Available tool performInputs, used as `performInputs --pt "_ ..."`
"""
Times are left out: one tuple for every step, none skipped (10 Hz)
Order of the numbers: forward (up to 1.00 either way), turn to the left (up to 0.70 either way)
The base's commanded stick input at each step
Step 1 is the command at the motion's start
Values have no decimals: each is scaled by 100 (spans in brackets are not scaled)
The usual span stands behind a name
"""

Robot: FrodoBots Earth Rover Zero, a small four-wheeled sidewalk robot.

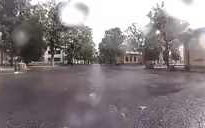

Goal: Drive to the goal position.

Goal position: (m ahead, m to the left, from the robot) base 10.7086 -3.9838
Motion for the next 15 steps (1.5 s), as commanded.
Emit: performInputs --pt "85 0" --pt "85 0" --pt "85 0" --pt "85 -17" --pt "85 -34" --pt "85 -34" --pt "85 -18" --pt "85 0" --pt "85 0" --pt "85 0" --pt "85 0" --pt "85 0" --pt "85 0" --pt "85 0" --pt "85 0"
